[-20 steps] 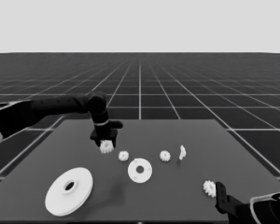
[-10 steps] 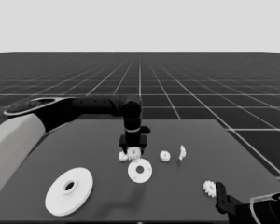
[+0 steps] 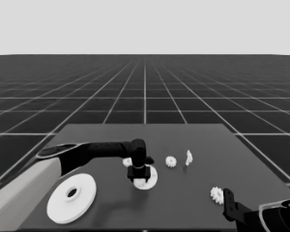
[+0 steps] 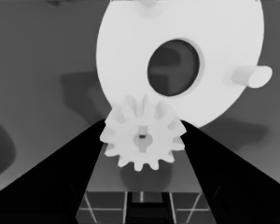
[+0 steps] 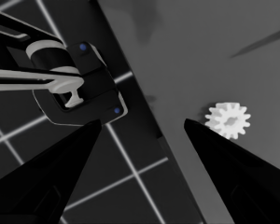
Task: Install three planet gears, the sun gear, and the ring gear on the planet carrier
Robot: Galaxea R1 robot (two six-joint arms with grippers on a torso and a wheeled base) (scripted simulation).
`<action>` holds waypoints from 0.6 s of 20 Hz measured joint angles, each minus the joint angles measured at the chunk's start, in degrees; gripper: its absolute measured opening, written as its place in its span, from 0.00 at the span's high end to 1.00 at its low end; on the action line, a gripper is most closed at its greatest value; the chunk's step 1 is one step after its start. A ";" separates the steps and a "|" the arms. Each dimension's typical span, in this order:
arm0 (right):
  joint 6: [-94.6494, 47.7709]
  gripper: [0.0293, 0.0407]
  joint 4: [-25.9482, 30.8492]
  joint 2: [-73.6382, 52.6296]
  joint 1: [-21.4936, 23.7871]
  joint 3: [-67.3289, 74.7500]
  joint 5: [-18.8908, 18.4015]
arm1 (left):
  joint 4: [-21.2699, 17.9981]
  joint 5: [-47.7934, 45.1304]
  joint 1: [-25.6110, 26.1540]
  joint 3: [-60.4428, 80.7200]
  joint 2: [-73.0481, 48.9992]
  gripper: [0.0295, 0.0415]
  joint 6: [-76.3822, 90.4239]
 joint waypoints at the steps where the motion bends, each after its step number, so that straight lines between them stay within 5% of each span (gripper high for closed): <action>1: 0.00 0.19 0.00 0.00 0.00 0.00 0.00 | 0.07 -0.03 0.07 -0.08 0.02 0.86 0.05; 3: 0.00 0.19 0.00 0.00 0.00 0.00 0.00 | 0.14 -0.07 0.12 -0.15 0.03 0.36 0.10; 4: 0.00 0.19 0.00 0.00 0.00 0.00 0.00 | 0.15 -0.08 0.13 -0.17 0.04 0.29 0.11; 11: 0.00 0.19 0.00 0.00 0.00 0.00 0.00 | 0.17 -0.09 0.15 -0.19 0.04 0.26 0.12; 12: 0.00 0.19 0.00 0.00 0.00 0.00 0.00 | -8.22 2.69 -6.57 6.77 -1.54 0.25 -4.73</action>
